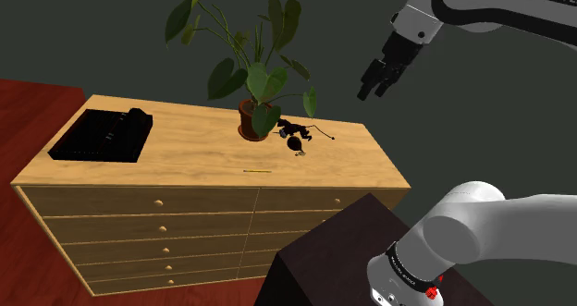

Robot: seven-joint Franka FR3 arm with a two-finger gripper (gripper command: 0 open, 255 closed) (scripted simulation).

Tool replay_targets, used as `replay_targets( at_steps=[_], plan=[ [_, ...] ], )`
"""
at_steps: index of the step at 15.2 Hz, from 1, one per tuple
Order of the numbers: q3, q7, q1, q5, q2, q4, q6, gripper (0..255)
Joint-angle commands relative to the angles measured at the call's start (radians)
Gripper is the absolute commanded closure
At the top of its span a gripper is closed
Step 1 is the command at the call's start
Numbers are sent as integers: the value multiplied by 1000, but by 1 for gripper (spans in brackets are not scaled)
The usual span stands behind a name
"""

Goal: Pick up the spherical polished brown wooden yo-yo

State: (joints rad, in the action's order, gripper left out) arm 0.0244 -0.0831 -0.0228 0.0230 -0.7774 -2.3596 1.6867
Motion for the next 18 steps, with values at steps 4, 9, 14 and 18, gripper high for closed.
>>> replay_targets(
  at_steps=[4, 9, 14, 18],
  plan=[
    [28, -30, -5, -7, 79, -19, 83, 0],
    [73, -82, -11, -11, 232, -24, 217, 0],
    [116, -138, -13, 1, 406, 3, 337, 0],
    [147, -189, -13, 26, 556, 49, 419, 0]
  ],
)
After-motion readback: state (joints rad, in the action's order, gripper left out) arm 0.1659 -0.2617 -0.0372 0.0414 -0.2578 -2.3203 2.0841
